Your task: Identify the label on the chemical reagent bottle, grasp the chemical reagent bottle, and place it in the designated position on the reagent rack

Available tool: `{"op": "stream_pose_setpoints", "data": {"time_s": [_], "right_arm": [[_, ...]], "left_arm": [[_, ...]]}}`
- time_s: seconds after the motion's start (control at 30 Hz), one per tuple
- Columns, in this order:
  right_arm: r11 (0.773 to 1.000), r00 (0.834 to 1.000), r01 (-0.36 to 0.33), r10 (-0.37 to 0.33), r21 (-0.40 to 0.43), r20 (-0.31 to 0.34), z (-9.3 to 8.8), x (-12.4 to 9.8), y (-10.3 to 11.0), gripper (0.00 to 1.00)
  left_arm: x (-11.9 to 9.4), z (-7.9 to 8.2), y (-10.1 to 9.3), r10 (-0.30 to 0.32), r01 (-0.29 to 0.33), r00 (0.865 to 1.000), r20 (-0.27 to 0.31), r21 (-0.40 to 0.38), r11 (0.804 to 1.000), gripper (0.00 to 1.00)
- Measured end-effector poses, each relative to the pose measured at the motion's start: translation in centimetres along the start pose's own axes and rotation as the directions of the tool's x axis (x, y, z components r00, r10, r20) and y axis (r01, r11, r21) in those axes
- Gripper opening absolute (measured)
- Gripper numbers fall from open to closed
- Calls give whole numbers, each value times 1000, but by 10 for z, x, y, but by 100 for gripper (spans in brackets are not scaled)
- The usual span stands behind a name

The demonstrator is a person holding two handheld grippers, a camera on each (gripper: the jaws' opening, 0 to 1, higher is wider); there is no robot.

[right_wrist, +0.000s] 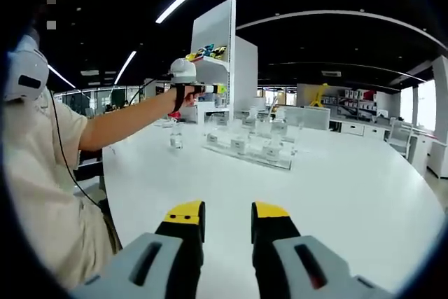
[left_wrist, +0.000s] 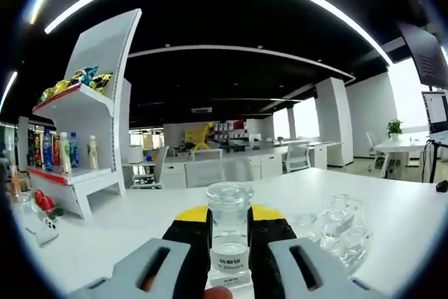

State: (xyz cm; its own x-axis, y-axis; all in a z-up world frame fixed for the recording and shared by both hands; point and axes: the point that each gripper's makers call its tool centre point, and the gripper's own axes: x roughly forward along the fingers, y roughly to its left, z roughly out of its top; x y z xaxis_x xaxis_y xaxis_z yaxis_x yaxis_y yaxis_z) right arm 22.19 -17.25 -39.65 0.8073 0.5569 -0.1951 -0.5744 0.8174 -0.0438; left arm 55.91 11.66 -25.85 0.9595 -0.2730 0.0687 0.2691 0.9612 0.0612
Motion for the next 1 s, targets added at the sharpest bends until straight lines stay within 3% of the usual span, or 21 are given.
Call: {"op": "stream_pose_setpoints", "data": {"time_s": [0.63,1.0], "right_arm": [[1000,1000,12,-12,0,-9,0,1,-6,26],[1000,1000,18,-17,10,-21,-2,4,-11,26]], "left_arm": [[26,-16,8,7,-7,1000,-3,-22,1000,20],[27,-19,11,36,-35,999,39,-34,999,20]]}}
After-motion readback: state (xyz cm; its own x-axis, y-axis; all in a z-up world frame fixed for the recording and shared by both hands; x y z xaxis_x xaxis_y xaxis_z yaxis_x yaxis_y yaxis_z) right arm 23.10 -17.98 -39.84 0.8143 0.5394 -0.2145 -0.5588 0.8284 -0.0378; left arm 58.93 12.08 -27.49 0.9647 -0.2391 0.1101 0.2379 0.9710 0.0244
